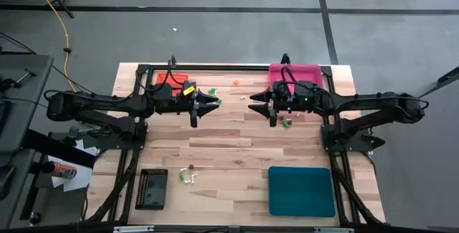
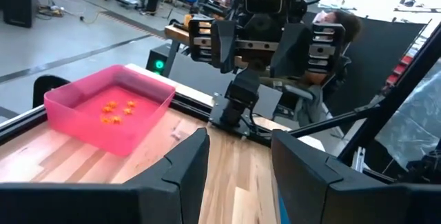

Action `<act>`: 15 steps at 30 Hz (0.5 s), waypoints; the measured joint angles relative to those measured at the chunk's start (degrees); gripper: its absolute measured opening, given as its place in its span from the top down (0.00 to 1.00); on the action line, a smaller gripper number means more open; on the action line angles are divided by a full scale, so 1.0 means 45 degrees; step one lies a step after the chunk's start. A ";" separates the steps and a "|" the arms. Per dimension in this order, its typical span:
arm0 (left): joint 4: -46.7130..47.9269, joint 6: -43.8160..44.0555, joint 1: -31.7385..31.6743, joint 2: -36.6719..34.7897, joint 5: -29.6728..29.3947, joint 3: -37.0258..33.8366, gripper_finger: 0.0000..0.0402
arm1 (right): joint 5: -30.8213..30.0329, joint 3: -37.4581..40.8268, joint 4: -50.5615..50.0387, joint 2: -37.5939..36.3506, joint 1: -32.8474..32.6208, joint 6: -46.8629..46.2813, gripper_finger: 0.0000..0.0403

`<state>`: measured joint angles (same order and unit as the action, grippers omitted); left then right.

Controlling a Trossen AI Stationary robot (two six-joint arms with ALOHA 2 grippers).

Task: Sort Halloween decoration
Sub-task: Put the orange spider toy into the pink bin

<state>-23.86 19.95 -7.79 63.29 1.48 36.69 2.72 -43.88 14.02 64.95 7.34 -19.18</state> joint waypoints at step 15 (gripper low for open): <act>-0.0113 0.2565 0.0000 0.0000 -0.0151 0.0000 0.64 | -0.0385 0.0005 -0.0759 0.0005 0.0013 -0.1118 0.48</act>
<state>-24.36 31.49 -7.79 63.29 0.80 36.69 0.99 -43.86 10.61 64.97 7.40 -24.22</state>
